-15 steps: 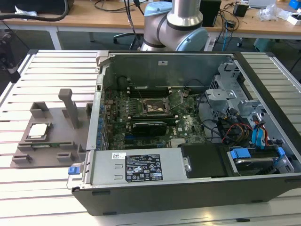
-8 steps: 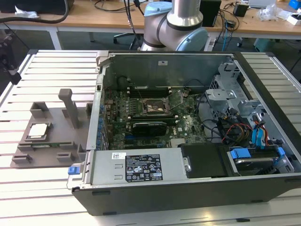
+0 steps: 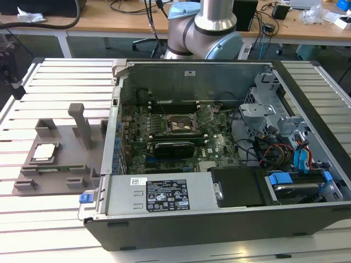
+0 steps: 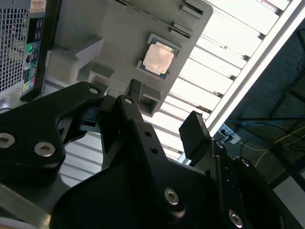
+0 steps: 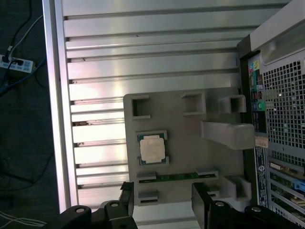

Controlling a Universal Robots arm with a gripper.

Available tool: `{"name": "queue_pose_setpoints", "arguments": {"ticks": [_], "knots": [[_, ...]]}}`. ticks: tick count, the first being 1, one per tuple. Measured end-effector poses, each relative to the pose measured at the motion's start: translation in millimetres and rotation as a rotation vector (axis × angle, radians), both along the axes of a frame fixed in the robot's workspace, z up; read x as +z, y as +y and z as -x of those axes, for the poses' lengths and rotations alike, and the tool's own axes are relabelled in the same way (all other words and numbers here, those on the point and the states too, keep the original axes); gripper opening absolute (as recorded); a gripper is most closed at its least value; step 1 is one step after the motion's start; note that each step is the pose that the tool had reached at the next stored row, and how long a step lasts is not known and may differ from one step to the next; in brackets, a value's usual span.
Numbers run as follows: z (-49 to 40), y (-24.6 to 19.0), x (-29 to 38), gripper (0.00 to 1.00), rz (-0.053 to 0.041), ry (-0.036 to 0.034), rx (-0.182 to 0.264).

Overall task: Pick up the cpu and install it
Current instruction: 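Pick up the cpu and move it towards the insertion slot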

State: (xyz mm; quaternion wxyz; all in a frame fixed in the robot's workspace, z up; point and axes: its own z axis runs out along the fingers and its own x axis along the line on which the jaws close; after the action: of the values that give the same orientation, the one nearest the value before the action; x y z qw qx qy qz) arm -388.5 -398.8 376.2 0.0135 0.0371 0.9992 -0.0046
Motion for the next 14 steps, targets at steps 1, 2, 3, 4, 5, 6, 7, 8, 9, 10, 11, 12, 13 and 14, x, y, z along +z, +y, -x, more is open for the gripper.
{"name": "queue_pose_setpoints", "arguments": {"ticks": [1, 2, 3, 4, 5, 6, 7, 8, 9, 10, 11, 12, 13, 14], "knots": [[0.0, 0.0, -0.3, 0.6, 0.0, 0.0, 0.0], [0.0, 0.0, -0.6, 0.6, 0.0, 0.0001, 0.0], [0.0, 0.0, -1.1, 0.6, 0.0, 0.0, 0.0], [0.0, 0.0, -1.6, 0.6, 0.0, 0.0, 0.0], [0.0, 0.0, -1.9, 0.6, 0.0001, 0.0001, 0.0], [0.0, 0.0, -2.2, 0.6, 0.0, 0.0, 0.0], [0.0, 0.0, -2.9, 0.6, 0.0, -0.0001, 0.0], [0.0, 0.0, -3.4, 0.6, 0.0, 0.0, 0.0], [0.0, 0.0, -4.1, 0.6, 0.0, 0.0, 0.0], [0.0, 0.0, -4.5, 0.6, -0.0001, 0.0, 0.0], [0.0, 0.0, -5.0, 0.6, 0.0, 0.0, 0.0], [0.0, 0.0, -5.3, 0.6, 0.0, 0.0, 0.0], [0.0, 0.0, -5.7, 0.6, 0.0, 0.0, 0.0], [0.0, 0.0, -6.0, 0.6, 0.0, 0.0001, 0.0]]}}
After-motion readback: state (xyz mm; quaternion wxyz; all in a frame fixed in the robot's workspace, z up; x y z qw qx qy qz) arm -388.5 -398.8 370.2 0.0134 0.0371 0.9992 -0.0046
